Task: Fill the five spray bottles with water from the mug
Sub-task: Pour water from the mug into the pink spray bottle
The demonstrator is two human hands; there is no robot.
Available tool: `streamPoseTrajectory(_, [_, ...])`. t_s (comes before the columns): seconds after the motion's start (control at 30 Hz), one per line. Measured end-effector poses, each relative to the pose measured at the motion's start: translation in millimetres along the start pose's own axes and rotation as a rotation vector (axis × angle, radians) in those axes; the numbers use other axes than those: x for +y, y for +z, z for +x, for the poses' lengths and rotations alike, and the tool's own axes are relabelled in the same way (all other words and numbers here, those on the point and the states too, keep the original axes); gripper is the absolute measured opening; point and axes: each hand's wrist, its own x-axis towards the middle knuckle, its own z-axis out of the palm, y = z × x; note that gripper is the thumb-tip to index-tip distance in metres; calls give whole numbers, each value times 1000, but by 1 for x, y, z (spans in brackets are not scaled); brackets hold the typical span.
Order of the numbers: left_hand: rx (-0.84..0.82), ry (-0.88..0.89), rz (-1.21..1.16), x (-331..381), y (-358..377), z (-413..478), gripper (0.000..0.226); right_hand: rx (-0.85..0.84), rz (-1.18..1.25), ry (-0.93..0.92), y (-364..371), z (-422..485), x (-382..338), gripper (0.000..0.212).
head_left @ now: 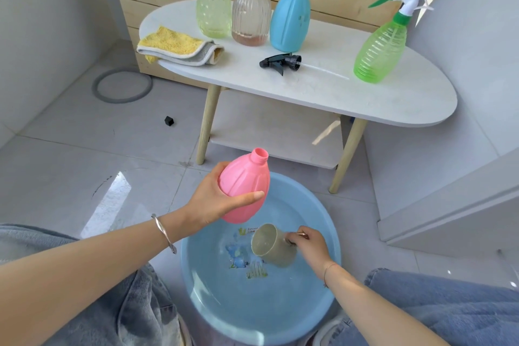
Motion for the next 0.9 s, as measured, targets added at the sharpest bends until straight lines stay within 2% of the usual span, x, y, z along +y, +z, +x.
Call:
streamPoseTrajectory(0.07, [8,7,-7,2,0,0,87,22,74,-12,-10,-3,-18,41])
streamPoseTrajectory(0.17, [22,20,-11,4,-1,1,94,40,199,-43,-28,-6,-52,25])
streamPoseTrajectory(0.23, [44,28,-25,5,-1,1,95,32,265,-76,-45,-10,-76,26])
streamPoseTrajectory(0.37, [72,53,-35,7,-1,1,93,58,360,-210,-81,-24,-123,17])
streamPoseTrajectory(0.47, [65,81,-26,8,1,0,91,77,403,-296,-102,-34,-153,26])
streamPoseTrajectory(0.57, [52,127,-10,10,3,-3,94,78,459,-365,-114,-42,-177,17])
streamPoseTrajectory(0.73, [24,143,11,15,6,-2,77,60,524,-466,-122,-56,-202,33])
streamPoseTrajectory(0.9, [3,130,-20,15,4,1,87,51,520,-540,-123,-69,-215,42])
